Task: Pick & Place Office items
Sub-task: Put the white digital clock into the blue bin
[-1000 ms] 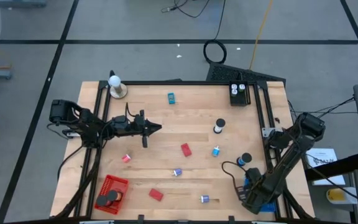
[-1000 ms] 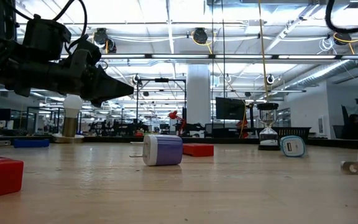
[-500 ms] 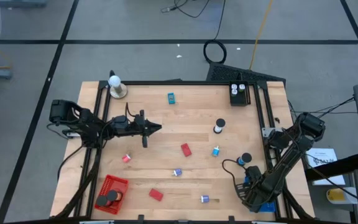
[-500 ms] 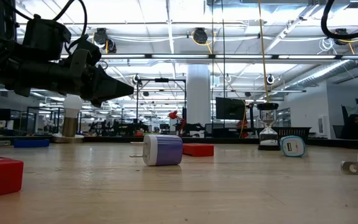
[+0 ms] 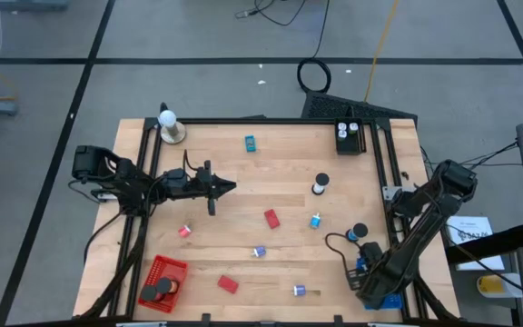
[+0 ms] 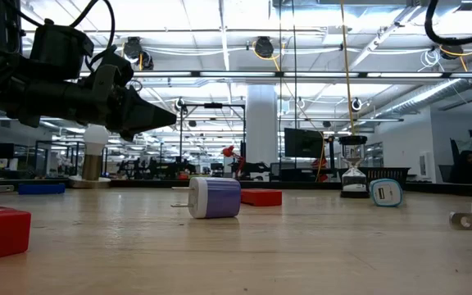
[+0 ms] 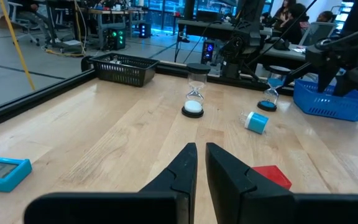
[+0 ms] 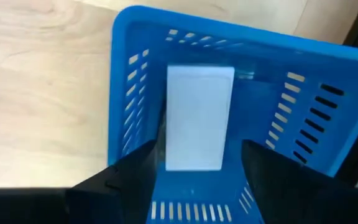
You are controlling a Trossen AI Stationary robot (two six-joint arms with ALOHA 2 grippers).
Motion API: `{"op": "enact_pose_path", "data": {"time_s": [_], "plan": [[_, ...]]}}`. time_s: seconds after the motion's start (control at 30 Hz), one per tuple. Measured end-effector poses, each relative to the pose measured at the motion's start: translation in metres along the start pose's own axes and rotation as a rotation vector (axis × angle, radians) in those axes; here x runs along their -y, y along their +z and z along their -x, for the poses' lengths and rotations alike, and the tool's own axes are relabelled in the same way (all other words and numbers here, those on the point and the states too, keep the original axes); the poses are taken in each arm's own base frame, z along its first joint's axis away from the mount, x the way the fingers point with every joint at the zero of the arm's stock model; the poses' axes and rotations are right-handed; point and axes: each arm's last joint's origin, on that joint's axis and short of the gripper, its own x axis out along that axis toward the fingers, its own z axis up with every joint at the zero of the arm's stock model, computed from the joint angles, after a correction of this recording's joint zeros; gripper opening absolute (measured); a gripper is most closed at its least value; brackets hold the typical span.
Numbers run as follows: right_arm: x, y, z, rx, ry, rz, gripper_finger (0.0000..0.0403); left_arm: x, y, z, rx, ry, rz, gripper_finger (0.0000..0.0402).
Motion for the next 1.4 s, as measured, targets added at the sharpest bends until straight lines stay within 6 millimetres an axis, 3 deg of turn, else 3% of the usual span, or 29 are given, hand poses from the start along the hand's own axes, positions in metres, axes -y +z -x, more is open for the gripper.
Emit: {"op": "enact_pose_path", "data": {"time_s": [0.2,0.37,0.53,0.67,1.4], "plan": [[0.008,-0.002,0.008,-0.040,-0.008,0.027,0.0190,0.000,0.000,0.000,0.000,0.000,0.000,0.0042],[0.018,-0.002,0.007,-0.037,-0.112,0.021,0.0122,0.000,0.000,0.000,0.000,0.000,0.000,0.0042],[0.019,-0.002,0.003,-0.035,-0.103,0.040,0.0045,0.000,0.000,0.000,0.000,-0.001,0.000,0.0042],[0.019,0.000,-0.008,-0.054,-0.086,0.070,0.0008,0.000,0.000,0.000,0.000,-0.001,0.000,0.0042],[0.013,-0.001,-0.016,-0.053,0.026,0.120,0.0008,0.000,0.000,0.000,0.000,-0.002,0.000,0.0042]]}}
